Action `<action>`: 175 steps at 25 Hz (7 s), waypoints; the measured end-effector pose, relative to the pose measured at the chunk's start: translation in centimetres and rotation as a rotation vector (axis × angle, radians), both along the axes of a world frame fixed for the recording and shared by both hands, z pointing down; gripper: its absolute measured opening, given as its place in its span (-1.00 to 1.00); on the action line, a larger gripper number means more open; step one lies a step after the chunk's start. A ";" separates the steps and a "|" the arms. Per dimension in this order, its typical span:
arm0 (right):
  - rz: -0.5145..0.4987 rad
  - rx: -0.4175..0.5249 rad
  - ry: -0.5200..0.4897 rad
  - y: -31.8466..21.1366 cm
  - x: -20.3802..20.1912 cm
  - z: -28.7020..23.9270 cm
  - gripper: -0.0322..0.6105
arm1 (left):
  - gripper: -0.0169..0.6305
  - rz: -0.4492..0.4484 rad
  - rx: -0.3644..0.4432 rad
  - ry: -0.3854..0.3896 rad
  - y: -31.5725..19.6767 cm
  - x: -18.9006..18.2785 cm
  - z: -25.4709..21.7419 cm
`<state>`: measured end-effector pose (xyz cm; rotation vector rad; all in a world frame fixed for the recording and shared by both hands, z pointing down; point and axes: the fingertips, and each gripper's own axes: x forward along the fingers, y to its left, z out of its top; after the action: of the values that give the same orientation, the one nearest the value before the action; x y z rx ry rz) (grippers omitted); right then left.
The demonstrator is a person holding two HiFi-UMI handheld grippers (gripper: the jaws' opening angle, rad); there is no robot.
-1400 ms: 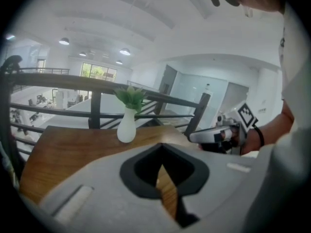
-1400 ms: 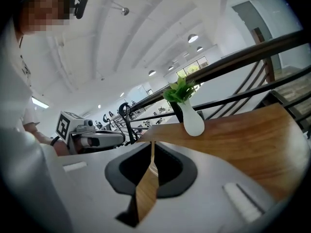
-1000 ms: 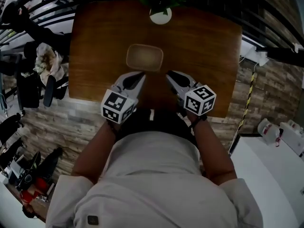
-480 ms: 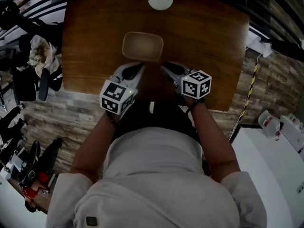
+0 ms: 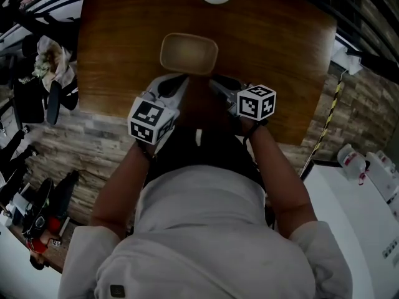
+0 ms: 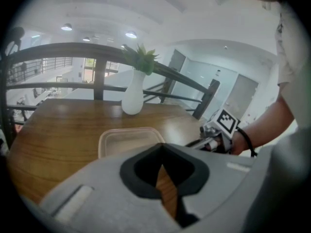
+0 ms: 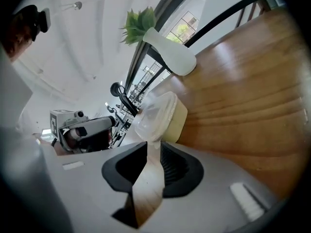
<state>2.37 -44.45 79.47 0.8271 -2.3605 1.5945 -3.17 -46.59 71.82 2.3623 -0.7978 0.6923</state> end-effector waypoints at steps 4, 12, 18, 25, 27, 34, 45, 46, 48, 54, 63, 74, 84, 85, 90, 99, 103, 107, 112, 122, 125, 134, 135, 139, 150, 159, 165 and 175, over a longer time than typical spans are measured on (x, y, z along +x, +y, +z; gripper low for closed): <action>0.001 -0.015 -0.010 0.0 -0.2 0.7 -0.65 | -0.94 -0.003 -0.005 -0.002 0.1 0.1 0.3; 0.003 -0.024 -0.031 -0.3 -0.8 1.2 -0.65 | -0.94 -0.050 -0.024 -0.007 0.2 -0.8 1.0; 0.012 -0.024 -0.032 -0.2 -1.1 1.3 -0.67 | -0.94 -0.057 -0.030 -0.006 0.6 -1.0 1.3; 0.029 -0.018 -0.027 -0.4 -1.0 1.2 -0.79 | -0.94 -0.048 -0.031 -0.003 1.0 -1.1 1.4; 0.026 -0.018 -0.021 -0.3 -1.1 1.4 -0.81 | -0.94 -0.049 -0.034 -0.005 0.9 -1.2 1.5; 0.024 -0.001 -0.014 -0.2 -1.1 0.8 -0.88 | -0.94 -0.048 -0.037 -0.009 1.3 -1.3 1.6; -0.064 0.179 0.110 0.1 -2.7 -4.7 -0.88 | -0.94 -0.036 -0.003 0.007 2.6 -2.7 -1.4; -0.065 0.194 0.116 0.1 -3.0 -5.5 -0.88 | -0.94 -0.035 0.004 0.013 2.7 -2.9 -2.0; -0.070 0.229 0.134 0.3 -3.4 -7.3 -0.88 | -0.94 -0.037 0.017 0.029 2.9 -3.4 -3.4; -0.088 0.361 0.219 1.4 -5.3 -13.9 -0.88 | -0.94 -0.011 0.041 0.087 4.9 -4.2 -8.6; -0.010 0.497 0.286 2.9 -6.7 -23.8 -0.88 | -0.94 0.029 0.155 0.152 6.2 -5.5 -17.8; 0.054 0.611 0.342 5.7 -8.6 -29.1 -0.88 | -0.94 0.085 0.246 0.220 8.5 -7.6 -22.3; 0.023 0.677 0.327 7.2 -6.9 -32.8 -0.88 | -0.94 0.021 0.306 0.223 10.5 -7.5 -25.7; 0.012 0.683 0.320 7.4 -6.7 -33.2 -0.88 | -0.94 0.003 0.306 0.221 10.8 -7.4 -25.9; -0.037 0.706 0.298 9.3 -3.7 -33.7 -0.88 | -0.94 -0.065 0.312 0.207 12.8 -4.8 -26.2; -0.108 0.690 0.257 15.3 2.3 -31.9 -0.88 | -0.94 -0.156 0.310 0.168 18.7 1.2 -25.1; -0.151 0.698 0.230 18.4 5.3 -30.9 -0.88 | -0.94 -0.208 0.313 0.153 22.1 4.2 -24.0; -0.199 0.717 0.218 21.3 6.9 -30.3 -0.88 | -0.94 -0.244 0.304 0.132 25.0 5.7 -22.8; -0.231 0.756 0.202 24.2 8.8 -31.7 -0.88 | -0.94 -0.279 0.313 0.101 27.7 7.0 -23.7; -0.216 0.768 0.165 27.3 9.1 -33.5 -0.88 | -0.94 -0.282 0.360 0.087 30.8 7.3 -26.5; -0.206 0.775 0.156 28.6 7.7 -34.6 -0.88 | -0.94 -0.288 0.382 0.091 32.2 5.4 -27.6; -0.150 0.800 0.167 33.5 1.6 -36.6 -0.88 | -0.94 -0.265 0.405 0.116 37.3 -2.1 -29.3; -0.141 0.800 0.169 34.2 0.9 -36.7 -0.88 | -0.94 -0.261 0.407 0.116 38.0 -3.0 -29.5; -0.108 0.789 0.181 37.9 -1.6 -37.0 -0.88 | -0.94 -0.242 0.405 0.127 41.4 -6.1 -30.1; -0.012 0.812 0.217 47.7 -7.5 -38.0 -0.88 | -0.94 -0.133 0.389 0.164 49.7 -11.0 -29.4; 0.040 0.796 0.254 54.5 -8.5 -37.6 -0.88 | -0.94 -0.088 0.359 0.201 54.1 -11.6 -28.6; 0.058 0.789 0.274 55.4 -9.0 -37.0 -0.89 | -0.94 -0.057 0.343 0.220 55.1 -11.4 -27.4; 0.044 0.788 0.280 55.8 -9.5 -37.3 -0.88 | -0.94 -0.073 0.355 0.240 55.2 -12.1 -28.1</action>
<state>-7.09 11.30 42.14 1.1340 -2.7418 0.4514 -15.23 8.62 43.73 2.6485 -0.9570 0.2422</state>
